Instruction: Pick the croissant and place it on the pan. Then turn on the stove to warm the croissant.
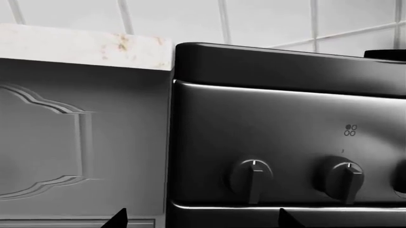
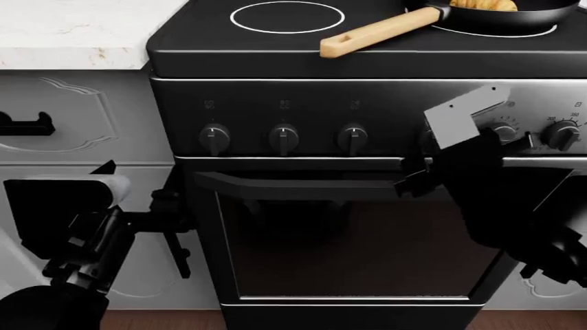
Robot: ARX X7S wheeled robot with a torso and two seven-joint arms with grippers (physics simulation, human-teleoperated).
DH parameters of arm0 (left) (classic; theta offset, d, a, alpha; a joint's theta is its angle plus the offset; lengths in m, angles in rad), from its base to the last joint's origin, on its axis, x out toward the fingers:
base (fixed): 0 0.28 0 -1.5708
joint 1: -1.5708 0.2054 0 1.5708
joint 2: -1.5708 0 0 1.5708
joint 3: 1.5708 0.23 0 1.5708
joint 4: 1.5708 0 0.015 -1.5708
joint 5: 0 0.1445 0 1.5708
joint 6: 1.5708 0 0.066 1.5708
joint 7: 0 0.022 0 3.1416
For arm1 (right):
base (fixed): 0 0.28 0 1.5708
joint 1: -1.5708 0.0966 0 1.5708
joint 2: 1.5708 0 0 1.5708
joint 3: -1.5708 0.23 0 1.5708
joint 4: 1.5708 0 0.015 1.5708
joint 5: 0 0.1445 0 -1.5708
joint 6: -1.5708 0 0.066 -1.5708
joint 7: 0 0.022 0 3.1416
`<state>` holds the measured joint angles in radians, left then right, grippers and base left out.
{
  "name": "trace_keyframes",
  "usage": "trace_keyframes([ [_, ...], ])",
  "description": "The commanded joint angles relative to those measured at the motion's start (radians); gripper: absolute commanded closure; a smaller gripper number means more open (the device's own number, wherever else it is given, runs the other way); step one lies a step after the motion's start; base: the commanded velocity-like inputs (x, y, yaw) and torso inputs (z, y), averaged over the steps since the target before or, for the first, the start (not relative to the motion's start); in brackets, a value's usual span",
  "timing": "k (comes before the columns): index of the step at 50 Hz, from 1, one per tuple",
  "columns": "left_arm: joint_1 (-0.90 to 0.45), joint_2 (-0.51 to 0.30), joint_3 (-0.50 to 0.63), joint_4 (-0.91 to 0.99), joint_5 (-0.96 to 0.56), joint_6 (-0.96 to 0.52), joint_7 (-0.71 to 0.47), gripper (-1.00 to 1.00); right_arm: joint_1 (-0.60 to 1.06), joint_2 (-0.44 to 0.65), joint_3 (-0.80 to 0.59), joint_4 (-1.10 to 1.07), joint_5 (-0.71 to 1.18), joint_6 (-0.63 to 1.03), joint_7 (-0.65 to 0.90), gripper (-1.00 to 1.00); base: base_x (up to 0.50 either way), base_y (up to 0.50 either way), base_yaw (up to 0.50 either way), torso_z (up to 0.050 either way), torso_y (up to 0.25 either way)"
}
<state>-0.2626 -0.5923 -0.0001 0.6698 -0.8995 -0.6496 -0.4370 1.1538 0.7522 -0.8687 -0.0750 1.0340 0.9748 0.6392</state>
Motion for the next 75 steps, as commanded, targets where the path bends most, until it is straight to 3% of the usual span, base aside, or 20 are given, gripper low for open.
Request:
trace_keyframes([
  [1, 0.003, 0.000, 0.000, -0.004, 0.001, 0.007, 0.002, -1.00, 0.037, -0.015, -0.003, 0.004, -0.058, -0.003, -0.034, 1.00, 0.01, 0.00, 0.00, 0.000, 0.000],
  [26, 0.007, -0.003, 0.000, -0.006, 0.000, 0.015, 0.000, -1.00, 0.075, -0.010, -0.086, -0.020, -0.145, 0.007, -0.078, 1.00, 0.01, 0.00, 0.01, 0.000, 0.000],
  [48, 0.001, -0.008, 0.002, 0.004, -0.008, 0.012, -0.011, -1.00, 0.065, 0.003, -0.053, -0.035, -0.087, 0.021, -0.077, 1.00, 0.00, 0.00, 0.00, 0.000, 0.000],
  [49, -0.001, -0.009, 0.002, 0.006, -0.009, 0.011, -0.013, -1.00, 0.062, 0.003, -0.042, -0.036, -0.071, 0.026, -0.072, -1.00, 0.00, 0.00, 0.00, 0.000, 0.000],
  [75, 0.000, -0.037, -0.013, 0.088, -0.048, -0.015, -0.060, -1.00, 0.020, 0.060, 0.097, -0.136, 0.147, 0.083, 0.048, -1.00, 0.00, 0.00, 0.00, 0.000, 0.000],
])
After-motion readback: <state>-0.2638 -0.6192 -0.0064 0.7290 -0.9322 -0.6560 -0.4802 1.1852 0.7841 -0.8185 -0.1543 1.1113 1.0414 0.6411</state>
